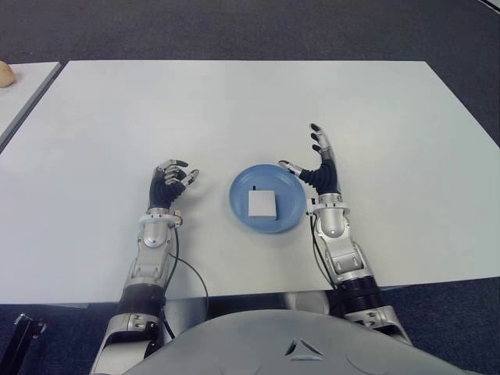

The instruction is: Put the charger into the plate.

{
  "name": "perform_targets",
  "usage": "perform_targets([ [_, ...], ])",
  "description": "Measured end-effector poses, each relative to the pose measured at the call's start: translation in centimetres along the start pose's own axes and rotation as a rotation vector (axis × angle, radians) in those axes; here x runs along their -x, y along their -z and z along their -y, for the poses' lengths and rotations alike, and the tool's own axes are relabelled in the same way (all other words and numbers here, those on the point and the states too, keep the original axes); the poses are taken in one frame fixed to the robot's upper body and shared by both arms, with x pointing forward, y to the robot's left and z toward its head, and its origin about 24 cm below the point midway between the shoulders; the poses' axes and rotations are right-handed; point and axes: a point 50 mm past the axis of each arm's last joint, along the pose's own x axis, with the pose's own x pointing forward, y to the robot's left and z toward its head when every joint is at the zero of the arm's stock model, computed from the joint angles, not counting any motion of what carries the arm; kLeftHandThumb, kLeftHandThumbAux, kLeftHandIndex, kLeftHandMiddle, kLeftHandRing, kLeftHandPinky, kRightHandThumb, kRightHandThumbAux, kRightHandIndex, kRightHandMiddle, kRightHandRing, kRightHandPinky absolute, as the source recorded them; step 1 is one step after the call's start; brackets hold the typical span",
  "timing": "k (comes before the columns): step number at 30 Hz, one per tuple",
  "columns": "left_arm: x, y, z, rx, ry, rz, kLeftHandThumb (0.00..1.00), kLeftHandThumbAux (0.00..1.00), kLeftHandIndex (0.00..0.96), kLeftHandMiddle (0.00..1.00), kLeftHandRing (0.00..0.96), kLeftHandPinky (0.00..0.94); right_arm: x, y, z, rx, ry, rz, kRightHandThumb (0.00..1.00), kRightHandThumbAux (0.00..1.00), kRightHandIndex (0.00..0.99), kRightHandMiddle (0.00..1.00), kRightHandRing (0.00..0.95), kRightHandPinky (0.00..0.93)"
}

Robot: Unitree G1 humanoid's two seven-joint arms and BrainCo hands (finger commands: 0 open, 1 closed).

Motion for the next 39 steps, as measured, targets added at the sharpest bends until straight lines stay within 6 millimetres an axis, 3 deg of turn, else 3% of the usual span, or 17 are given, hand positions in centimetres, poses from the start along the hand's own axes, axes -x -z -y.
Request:
perform_targets([
  [4, -0.1, 0.0, 0.0, 0.002, -0.001, 0.001, 0.71, 0.717, 0.435, 0.649, 0.64, 0.628, 0.0, 0.8, 0.6, -0.091, 0.052, -0.043, 0.467, 0.995, 0.293, 0.279, 0.222, 0.25],
  [7, -0.1, 0.0, 0.0, 0.004, -0.003, 0.0, 0.71, 0.717, 0.435, 0.652, 0.644, 0.638, 0.0, 1.4, 1.3, -0.133, 0.07, -0.062, 0.628, 0.822, 0.374, 0.321, 0.264, 0.296],
  [10, -0.1, 0.0, 0.0, 0.004, -0.003, -0.001, 0.71, 0.717, 0.435, 0.655, 0.648, 0.646, 0.0, 2.0, 2.0, -0.156, 0.082, -0.072, 0.68, 0.764, 0.402, 0.341, 0.287, 0.321],
  [14, -0.1, 0.0, 0.0, 0.004, -0.002, -0.001, 0.709, 0.717, 0.435, 0.659, 0.653, 0.645, 0.1, 2.4, 2.4, -0.178, 0.094, -0.077, 0.696, 0.744, 0.412, 0.354, 0.329, 0.37],
  [22, -0.1, 0.0, 0.1, 0.002, 0.004, 0.004, 0.709, 0.717, 0.434, 0.646, 0.635, 0.617, 0.4, 3.2, 2.7, -0.246, 0.107, -0.083, 0.699, 0.733, 0.429, 0.546, 0.546, 0.59],
  [39, 0.0, 0.1, 0.3, 0.004, 0.01, 0.005, 0.71, 0.716, 0.435, 0.631, 0.622, 0.61, 0.7, 4.6, 2.9, -0.286, 0.02, -0.171, 0.704, 0.727, 0.436, 0.7, 0.693, 0.707],
])
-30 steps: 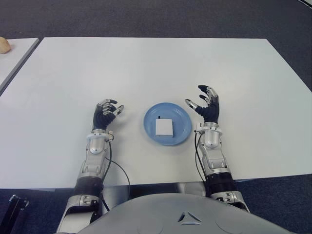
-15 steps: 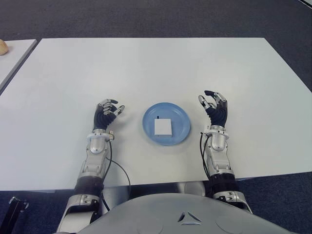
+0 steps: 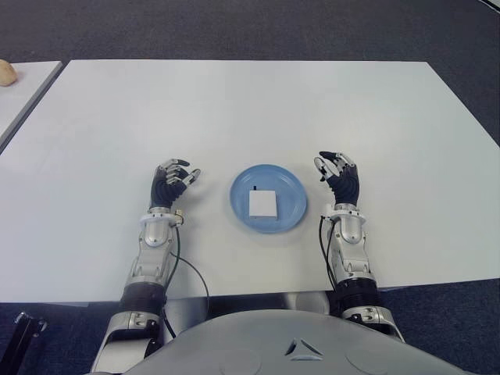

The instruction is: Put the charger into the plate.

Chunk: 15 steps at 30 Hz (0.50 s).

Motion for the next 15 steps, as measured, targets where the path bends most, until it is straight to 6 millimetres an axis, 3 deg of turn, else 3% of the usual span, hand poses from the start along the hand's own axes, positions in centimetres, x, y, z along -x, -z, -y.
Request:
perform_targets([
  [15, 0.1, 0.0, 0.8, 0.007, 0.026, 0.003, 0.71, 0.716, 0.434, 0.644, 0.644, 0.62, 0.4, 1.6, 0.4, 0.052, -0.066, -0.066, 0.707, 0.726, 0.437, 0.75, 0.744, 0.731],
])
